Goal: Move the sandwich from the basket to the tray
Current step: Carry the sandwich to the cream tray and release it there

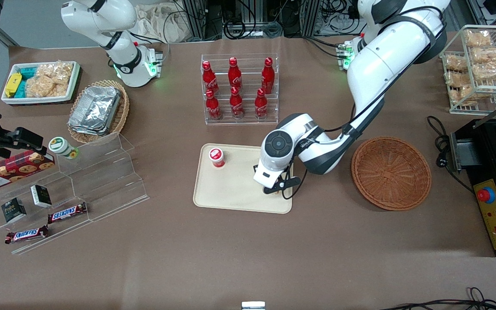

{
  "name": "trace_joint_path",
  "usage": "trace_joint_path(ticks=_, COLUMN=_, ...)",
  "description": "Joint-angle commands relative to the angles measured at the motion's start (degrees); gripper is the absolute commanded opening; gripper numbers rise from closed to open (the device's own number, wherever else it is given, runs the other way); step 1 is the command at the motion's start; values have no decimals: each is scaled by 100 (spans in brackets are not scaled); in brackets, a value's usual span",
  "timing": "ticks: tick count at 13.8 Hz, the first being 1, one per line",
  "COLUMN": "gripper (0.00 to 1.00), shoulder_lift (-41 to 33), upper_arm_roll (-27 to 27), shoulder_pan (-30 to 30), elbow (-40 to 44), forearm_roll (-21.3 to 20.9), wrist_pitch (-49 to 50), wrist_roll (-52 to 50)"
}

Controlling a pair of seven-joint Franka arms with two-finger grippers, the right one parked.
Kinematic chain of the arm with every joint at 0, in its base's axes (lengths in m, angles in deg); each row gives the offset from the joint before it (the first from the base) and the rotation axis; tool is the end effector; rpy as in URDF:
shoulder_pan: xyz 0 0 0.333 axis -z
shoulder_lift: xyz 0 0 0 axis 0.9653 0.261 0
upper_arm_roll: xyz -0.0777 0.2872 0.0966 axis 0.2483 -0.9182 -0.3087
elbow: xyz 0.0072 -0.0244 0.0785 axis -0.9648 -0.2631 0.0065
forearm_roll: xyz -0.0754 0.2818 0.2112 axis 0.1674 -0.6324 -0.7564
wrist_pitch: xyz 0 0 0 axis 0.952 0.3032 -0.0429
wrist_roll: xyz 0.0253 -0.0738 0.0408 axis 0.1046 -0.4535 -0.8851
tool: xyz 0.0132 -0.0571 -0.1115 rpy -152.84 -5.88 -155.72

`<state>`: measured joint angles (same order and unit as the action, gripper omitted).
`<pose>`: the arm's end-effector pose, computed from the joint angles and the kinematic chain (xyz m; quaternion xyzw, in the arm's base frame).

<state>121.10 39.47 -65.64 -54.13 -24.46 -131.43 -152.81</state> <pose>0.5232 -0.4219 0.2300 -0.9880 -0.1429 0.0589 0.0078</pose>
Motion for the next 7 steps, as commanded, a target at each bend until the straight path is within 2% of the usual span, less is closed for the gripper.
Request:
trace_joint_path(ticks=1, gripper=51, shoulder_lift=23, upper_arm_roll=-181, shoulder_pan=211, elbow=163, forearm_roll=-144, wrist_pitch=-3, wrist_roll=-105)
trace_joint_path(ticks=2, gripper=64, shoulder_lift=14, upper_arm_roll=-181, shoulder_pan=211, elbow=163, forearm_roll=-144, wrist_pitch=-3, wrist_roll=-113)
trace_joint_path(ticks=3, gripper=97, shoulder_lift=-21, upper_arm_roll=-181, shoulder_pan=211, elbow=171, forearm_roll=-144, wrist_pitch=-3, wrist_roll=-114)
trace_joint_path(ticks=5, gripper=100, shoulder_lift=-160, upper_arm_roll=-173, shoulder_pan=220, elbow=241, forearm_roll=-152, wrist_pitch=58, wrist_roll=-541)
trace_joint_path(ticks=7, gripper=100, shoulder_lift=-660, upper_arm_roll=-164, shoulder_pan=185, elbow=198, forearm_roll=-118, wrist_pitch=303, wrist_roll=-860)
